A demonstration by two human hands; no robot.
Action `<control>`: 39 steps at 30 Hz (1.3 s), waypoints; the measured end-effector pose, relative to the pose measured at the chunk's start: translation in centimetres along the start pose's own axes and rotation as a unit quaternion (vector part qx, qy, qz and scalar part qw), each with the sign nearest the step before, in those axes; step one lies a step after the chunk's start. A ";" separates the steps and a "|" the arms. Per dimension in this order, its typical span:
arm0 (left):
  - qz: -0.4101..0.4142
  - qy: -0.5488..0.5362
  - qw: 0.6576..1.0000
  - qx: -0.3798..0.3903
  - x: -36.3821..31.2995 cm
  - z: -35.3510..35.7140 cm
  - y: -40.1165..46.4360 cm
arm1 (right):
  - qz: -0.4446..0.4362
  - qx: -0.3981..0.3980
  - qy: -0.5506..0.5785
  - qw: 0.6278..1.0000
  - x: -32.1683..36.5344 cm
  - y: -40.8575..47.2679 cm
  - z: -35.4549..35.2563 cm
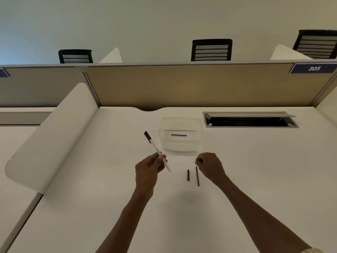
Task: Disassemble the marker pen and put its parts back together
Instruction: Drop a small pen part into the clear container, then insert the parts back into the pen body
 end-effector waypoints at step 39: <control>-0.024 -0.056 0.998 -0.009 0.4 -0.3 -0.9 | 0.090 0.022 -0.006 0.996 -2.0 -3.1 2.5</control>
Point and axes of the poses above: each hand's wrist, its own y-axis towards the middle knuckle, its own z-axis out of the palm, x = y × z, the point moved 5 cm from there along y, towards the middle knuckle, and after that the axes turned 1 degree about -y, right-handed, at the moved point
